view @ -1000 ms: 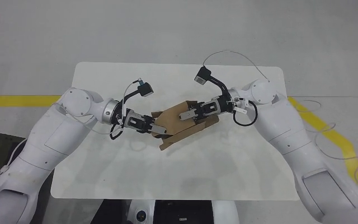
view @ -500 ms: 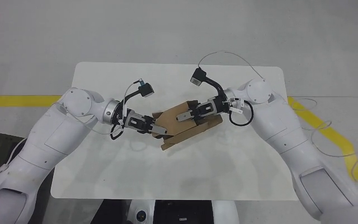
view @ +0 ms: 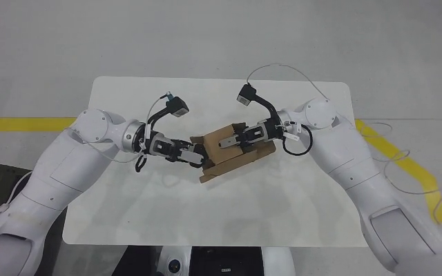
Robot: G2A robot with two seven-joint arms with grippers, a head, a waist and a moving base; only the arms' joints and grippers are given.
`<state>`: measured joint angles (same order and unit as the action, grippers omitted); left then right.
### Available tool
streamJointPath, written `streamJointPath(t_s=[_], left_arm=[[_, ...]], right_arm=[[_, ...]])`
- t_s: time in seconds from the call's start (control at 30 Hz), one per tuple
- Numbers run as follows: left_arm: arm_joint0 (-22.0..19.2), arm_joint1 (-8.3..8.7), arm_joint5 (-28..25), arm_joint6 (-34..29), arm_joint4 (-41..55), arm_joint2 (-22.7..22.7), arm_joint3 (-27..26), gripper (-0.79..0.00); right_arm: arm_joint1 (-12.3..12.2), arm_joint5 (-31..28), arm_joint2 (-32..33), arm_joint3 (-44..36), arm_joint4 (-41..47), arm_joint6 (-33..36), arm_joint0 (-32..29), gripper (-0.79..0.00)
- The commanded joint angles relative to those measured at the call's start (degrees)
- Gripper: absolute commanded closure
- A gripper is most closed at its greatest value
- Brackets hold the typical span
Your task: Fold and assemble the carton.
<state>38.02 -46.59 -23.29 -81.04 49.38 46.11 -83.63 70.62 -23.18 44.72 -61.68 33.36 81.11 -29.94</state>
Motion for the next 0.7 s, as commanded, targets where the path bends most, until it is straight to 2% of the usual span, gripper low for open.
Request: streamJointPath(t_s=[0.0, 0.37, 0.67], left_arm=[[0.4, -0.09, 0.6, -0.5, 0.9, 0.9, -0.5, -0.785], [3.3, -0.90, 2.7, -2.7, 2.3, 5.4, -2.5, -0.785], [3.7, -2.72, 3.4, -3.4, 2.1, 5.9, -1.5, -0.785]], right_arm=[[0.1, -0.3, 0.1, 0.4, -0.2, -0.3, 0.0, 0.000], [0.6, -0.5, 0.3, 1.1, -1.1, -1.4, -0.2, 0.000], [0.9, -0.2, 0.6, -0.1, -1.9, -2.5, -0.7, 0.000]])
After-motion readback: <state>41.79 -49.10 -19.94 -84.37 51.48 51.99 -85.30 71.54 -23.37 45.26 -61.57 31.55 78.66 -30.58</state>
